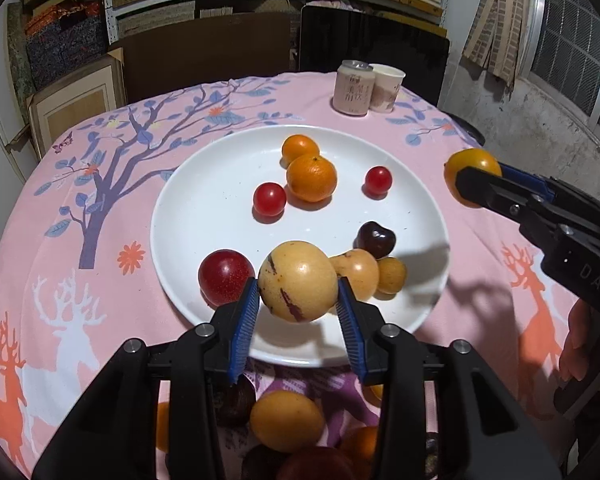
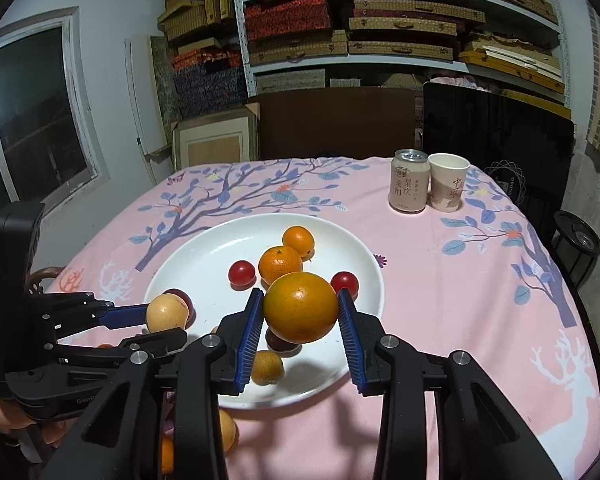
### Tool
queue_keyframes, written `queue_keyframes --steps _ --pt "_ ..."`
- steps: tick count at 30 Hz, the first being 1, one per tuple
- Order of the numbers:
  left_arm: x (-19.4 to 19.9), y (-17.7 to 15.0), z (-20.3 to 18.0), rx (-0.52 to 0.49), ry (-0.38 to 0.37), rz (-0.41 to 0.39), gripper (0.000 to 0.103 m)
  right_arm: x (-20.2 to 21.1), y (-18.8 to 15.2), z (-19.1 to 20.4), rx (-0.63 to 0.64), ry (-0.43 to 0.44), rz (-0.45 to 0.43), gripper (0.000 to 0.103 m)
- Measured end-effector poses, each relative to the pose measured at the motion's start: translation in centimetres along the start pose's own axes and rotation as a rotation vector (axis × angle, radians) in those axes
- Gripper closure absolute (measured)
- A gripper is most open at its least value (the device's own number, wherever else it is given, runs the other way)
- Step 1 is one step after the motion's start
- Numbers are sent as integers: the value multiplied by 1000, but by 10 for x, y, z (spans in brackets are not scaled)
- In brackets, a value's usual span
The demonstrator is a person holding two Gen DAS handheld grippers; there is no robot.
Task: Organize fruits
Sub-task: 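Carry both fruits over the white plate and open both tools, then grasp a yellow-orange tangerine with the left tool while the right tool grasps a red tomato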
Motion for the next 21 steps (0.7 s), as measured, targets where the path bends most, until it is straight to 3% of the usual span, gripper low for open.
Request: queue_keyframes --steps 2,4,5,8,11,16,21 --pt "-4 1 3 11 -6 7 59 -9 -2 3 11 10 14 65" --pt "-2 3 7 18 3 -11 45 -16 -3 7 21 22 22 65" --pt "1 5 9 22 4 -24 43 -19 -3 9 28 21 25 65" --pt "11 8 12 36 1 -41 43 -20 -2 12 37 15 19 63" --pt "27 9 16 49 5 -64 40 -15 0 12 47 -2 6 50" --pt "66 -2 27 40 24 -101 35 7 -1 7 2 -4 13 50" --pt "111 -34 52 38 61 -98 33 45 -22 18 -16 55 44 50"
Point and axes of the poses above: each gripper's, at about its wrist camera, not at the fingertips, and x roughly against the way its jaws point, z to its left, y to its top, the point moved 3 cm from there along -x, roughly the way its jaws point, and after that the axes turned 15 degrees about -z, right-handed, at the moved point
